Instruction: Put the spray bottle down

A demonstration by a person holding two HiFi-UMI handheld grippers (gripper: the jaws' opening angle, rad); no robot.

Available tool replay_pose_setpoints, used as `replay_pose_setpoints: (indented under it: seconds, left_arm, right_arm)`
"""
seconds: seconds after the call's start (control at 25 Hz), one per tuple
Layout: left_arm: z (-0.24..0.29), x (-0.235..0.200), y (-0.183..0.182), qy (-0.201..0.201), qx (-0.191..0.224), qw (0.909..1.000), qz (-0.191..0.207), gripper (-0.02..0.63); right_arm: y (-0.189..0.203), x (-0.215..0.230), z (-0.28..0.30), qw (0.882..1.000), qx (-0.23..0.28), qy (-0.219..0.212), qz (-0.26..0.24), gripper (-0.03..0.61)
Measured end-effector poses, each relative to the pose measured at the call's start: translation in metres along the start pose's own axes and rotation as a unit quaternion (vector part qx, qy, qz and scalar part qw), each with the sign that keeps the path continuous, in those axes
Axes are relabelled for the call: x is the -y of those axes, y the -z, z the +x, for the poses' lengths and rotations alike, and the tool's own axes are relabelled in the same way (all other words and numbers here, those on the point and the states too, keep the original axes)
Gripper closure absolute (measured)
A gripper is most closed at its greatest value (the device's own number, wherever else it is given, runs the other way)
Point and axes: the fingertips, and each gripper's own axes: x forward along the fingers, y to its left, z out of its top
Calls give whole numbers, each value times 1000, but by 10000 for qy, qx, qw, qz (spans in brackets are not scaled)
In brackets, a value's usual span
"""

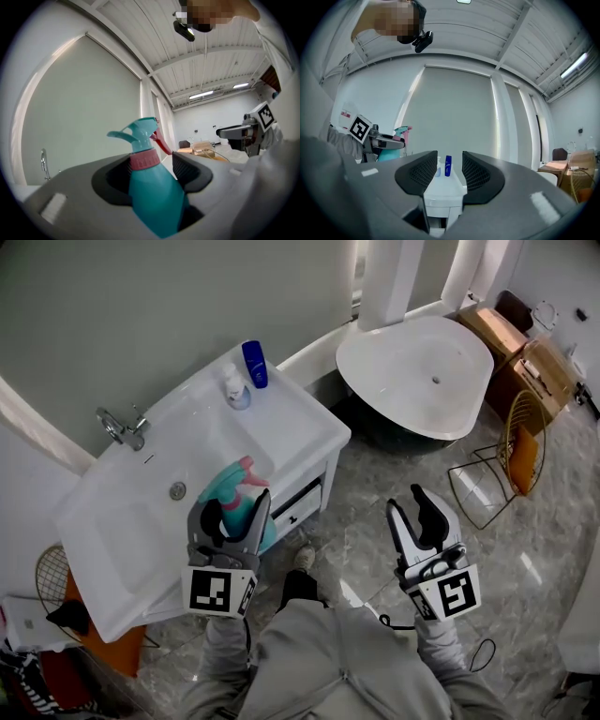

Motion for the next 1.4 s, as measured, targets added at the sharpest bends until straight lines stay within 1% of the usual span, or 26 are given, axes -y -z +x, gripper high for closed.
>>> replay_pose_setpoints:
  seconds: [0.2, 0.48, 0.56, 0.68, 0.88, 1.0, 1.12, 1.28, 1.4]
  left_arm:
    - [57, -21, 9, 273, 74, 9996, -33, 304]
    - [121, -43, 29, 605, 77, 9981, -16, 305]
    - [139, -49, 38, 676, 32, 9977, -13, 305]
    - [162, -56, 55, 776, -87, 9969, -109, 305]
    - [197, -64, 77, 922, -118, 9956, -115, 307]
    - [214, -67, 87, 1005, -224, 9945, -202, 307]
    - [227, -67, 94, 1089, -192, 9935, -255, 308]
    - [243, -67, 100, 1152, -25, 9929, -297, 308]
    - [251, -70, 105, 1175, -30, 9925, -344, 310]
  right_arm:
    - [5, 18, 41, 9998, -66, 175, -62, 416]
    - [12, 35, 92, 9989, -203, 356, -212, 416]
    - [16, 39, 106, 9987, -242, 393, -216, 416]
    - [26, 44, 123, 9984, -332, 422, -199, 416]
    - [36, 52, 148, 9976, -472, 441, -242, 416]
    - [39, 58, 161, 9969, -548, 478, -297, 416]
    - [42, 62, 171, 9963, -599, 505, -352, 416]
    - [46, 66, 181, 9954, -692, 519, -413, 416]
    - [48, 67, 188, 9948, -740, 530, -457, 416]
